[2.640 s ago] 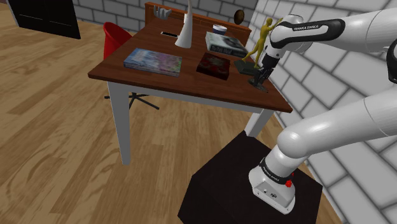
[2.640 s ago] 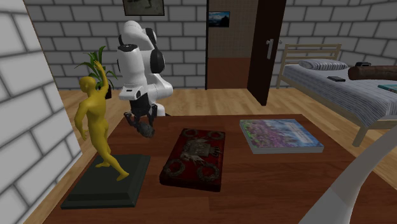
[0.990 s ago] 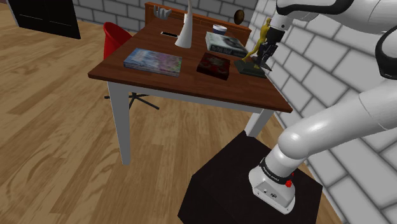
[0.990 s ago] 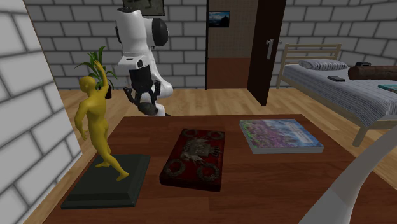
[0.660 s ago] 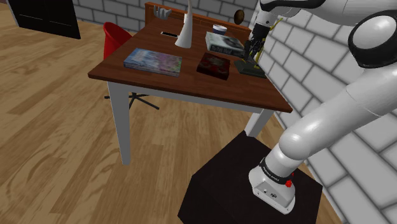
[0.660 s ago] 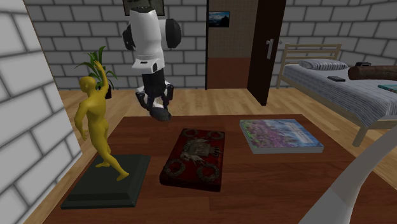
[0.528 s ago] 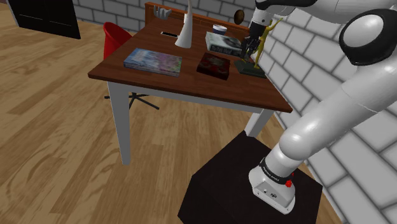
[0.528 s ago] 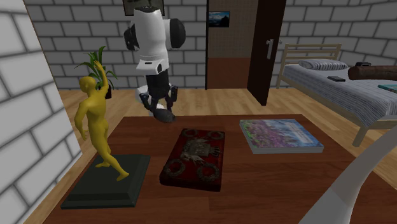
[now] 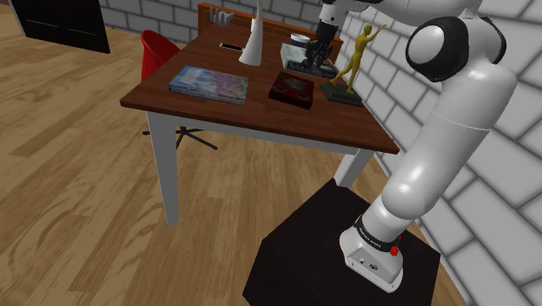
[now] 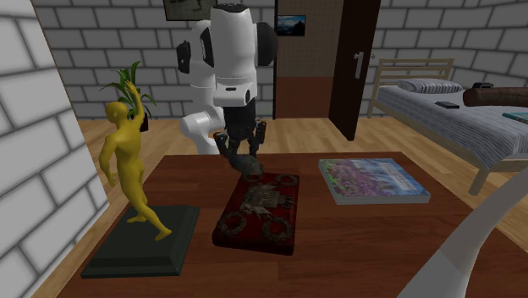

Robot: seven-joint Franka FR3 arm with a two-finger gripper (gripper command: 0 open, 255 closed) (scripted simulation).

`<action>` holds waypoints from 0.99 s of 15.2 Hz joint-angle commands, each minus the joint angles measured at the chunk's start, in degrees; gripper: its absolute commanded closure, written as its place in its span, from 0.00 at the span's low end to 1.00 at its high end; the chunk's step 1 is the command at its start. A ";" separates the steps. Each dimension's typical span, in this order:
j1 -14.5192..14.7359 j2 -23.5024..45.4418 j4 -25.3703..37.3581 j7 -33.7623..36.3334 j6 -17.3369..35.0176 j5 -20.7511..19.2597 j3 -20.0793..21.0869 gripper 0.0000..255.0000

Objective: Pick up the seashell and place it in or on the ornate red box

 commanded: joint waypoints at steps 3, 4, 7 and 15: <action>-0.76 11.25 15.05 1.17 -4.28 3.51 0.77 1.00; -0.68 10.97 13.86 1.17 -3.36 3.39 0.85 1.00; -0.34 10.26 10.50 1.12 -0.68 3.16 0.90 1.00; 0.30 9.28 2.92 0.89 5.94 2.92 1.02 1.00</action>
